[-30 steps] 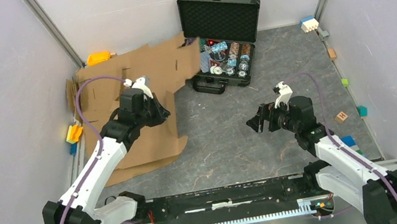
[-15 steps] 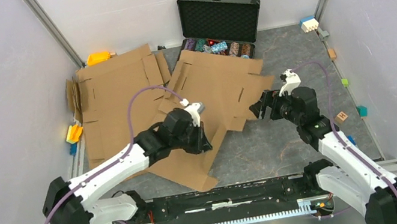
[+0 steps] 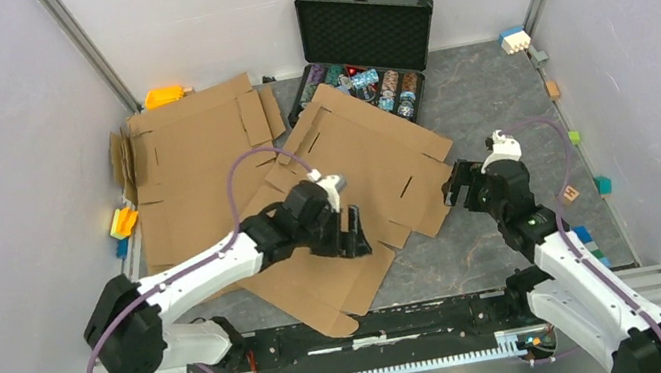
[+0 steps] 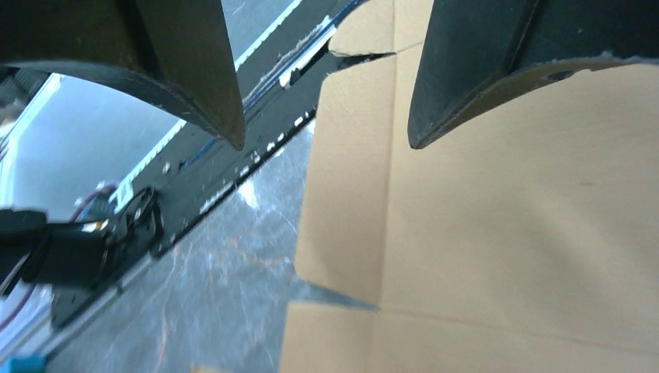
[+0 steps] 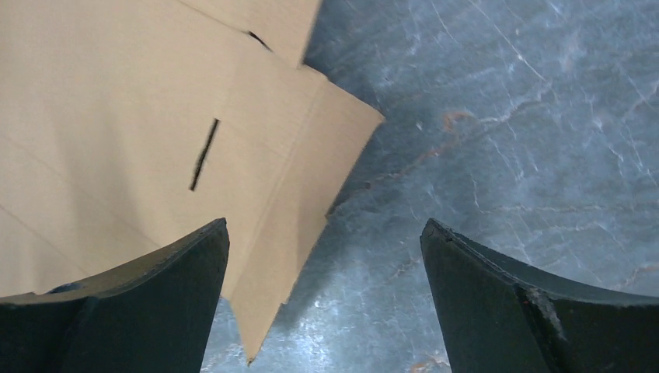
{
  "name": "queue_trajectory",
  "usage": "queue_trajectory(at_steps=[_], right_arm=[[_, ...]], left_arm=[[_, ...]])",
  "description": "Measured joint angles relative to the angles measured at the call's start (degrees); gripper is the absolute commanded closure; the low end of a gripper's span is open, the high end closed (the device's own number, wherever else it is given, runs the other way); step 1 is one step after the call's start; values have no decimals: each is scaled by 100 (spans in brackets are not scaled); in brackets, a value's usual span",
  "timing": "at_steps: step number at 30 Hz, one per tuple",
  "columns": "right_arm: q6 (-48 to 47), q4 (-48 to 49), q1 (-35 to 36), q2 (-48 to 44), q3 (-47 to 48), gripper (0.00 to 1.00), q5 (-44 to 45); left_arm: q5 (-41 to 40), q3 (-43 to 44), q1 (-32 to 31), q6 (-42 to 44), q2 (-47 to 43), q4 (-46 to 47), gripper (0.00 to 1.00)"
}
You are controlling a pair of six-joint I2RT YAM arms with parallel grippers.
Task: Fold the paper box
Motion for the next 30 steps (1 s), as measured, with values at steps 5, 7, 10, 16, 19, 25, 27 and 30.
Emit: queue_trajectory(at_steps=[5, 7, 10, 16, 19, 25, 27, 30], right_arm=[[76, -33, -13, 481, 0, 7, 133], [144, 85, -31, 758, 0, 2, 116], [83, 76, -52, 1174, 129, 2, 188], [-1001, 208, -125, 2037, 1517, 2, -11], [-1458, 356, -192, 2914, 2564, 2, -518], [-2162, 459, -457, 4881, 4297, 2, -1764], [-2356, 234, -570, 5549, 4924, 5, -2212], [-2638, 20, -662, 6387, 5779, 7, -2800]], left_arm=[[-374, -232, 962, -9, -699, 68, 9], [-632, -745, 1322, -79, -1388, 122, 1], [-966, -1209, 1711, -155, -2304, -243, 0], [-2022, -1220, 2114, -682, -3329, -1263, 0], [-2236, -1211, 2284, -1021, -3495, -1775, 0], [-2455, -540, 2323, -1766, -3471, -3261, 0], [-2461, -369, 2323, -2013, -3451, -3585, 0], [-2369, -378, 2323, -2275, -3340, -3939, 0]])
